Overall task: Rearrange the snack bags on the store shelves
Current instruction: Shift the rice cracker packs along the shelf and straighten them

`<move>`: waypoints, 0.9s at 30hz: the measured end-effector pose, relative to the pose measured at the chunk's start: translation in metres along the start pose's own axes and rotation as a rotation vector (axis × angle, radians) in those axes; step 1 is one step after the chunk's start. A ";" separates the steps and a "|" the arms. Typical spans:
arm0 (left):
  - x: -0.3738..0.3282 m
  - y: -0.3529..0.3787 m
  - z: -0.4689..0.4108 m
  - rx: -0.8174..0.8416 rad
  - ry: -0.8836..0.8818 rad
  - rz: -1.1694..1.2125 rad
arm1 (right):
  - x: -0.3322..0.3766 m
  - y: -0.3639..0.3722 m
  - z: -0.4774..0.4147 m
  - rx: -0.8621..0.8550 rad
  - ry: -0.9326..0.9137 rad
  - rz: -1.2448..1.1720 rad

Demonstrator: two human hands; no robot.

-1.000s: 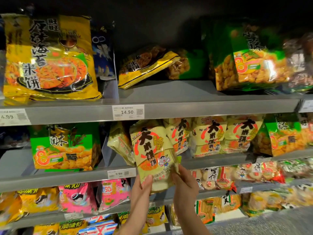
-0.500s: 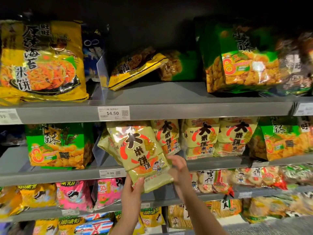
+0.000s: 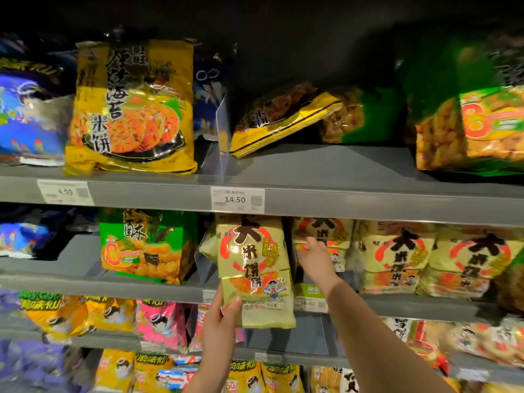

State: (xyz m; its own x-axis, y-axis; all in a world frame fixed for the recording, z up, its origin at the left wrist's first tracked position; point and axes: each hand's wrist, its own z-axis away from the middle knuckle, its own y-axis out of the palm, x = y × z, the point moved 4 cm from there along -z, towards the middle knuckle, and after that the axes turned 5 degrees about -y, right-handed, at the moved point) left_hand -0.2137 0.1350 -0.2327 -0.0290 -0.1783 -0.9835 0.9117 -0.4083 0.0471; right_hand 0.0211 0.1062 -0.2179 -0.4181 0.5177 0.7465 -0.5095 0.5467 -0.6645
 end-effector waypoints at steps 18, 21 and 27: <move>0.019 0.015 0.057 0.080 -0.011 -0.034 | -0.003 -0.018 0.114 0.012 -0.088 -0.738; 0.023 0.012 0.076 0.046 -0.035 -0.043 | -0.016 -0.011 0.136 0.007 -0.073 -0.807; 0.029 0.028 0.094 0.152 -0.029 -0.194 | -0.048 -0.022 0.165 -0.060 -0.003 -0.832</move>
State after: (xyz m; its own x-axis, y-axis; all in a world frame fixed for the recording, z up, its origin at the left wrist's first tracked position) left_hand -0.2272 0.0342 -0.2434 -0.2108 -0.1080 -0.9716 0.8159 -0.5669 -0.1140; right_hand -0.0719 -0.0393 -0.2329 0.0749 -0.0726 0.9945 -0.6119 0.7841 0.1034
